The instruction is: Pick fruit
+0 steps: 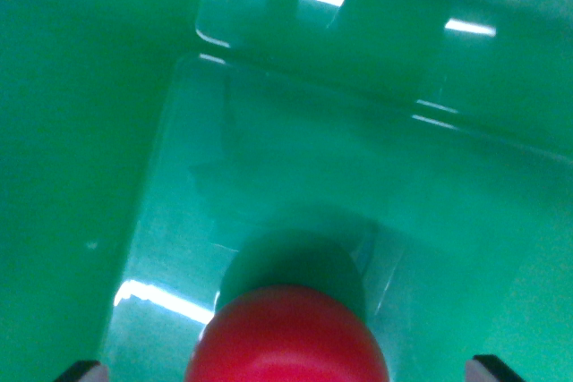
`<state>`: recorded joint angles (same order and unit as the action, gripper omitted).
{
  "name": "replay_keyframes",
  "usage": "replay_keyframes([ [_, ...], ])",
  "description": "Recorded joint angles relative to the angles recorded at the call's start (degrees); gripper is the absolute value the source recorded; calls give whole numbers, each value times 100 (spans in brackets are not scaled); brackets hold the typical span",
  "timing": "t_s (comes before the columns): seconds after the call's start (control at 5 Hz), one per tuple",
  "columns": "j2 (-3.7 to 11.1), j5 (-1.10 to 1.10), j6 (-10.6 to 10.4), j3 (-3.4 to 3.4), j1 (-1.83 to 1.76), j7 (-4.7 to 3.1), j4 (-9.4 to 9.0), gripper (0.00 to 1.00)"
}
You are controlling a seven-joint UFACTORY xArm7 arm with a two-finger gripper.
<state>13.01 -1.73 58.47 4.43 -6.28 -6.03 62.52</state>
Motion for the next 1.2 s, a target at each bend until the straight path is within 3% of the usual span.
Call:
replay_keyframes([
  [0.2,94,-32,-224,-6,-12,-17,-177,0],
  [0.4,94,-32,-224,-6,-12,-17,-177,0],
  [0.6,178,-62,-426,-11,-22,-33,-337,0],
  [0.8,178,-62,-426,-11,-22,-33,-337,0],
  [1.0,249,-86,-595,-15,-31,-46,-470,0],
  [1.2,249,-86,-595,-15,-31,-46,-470,0],
])
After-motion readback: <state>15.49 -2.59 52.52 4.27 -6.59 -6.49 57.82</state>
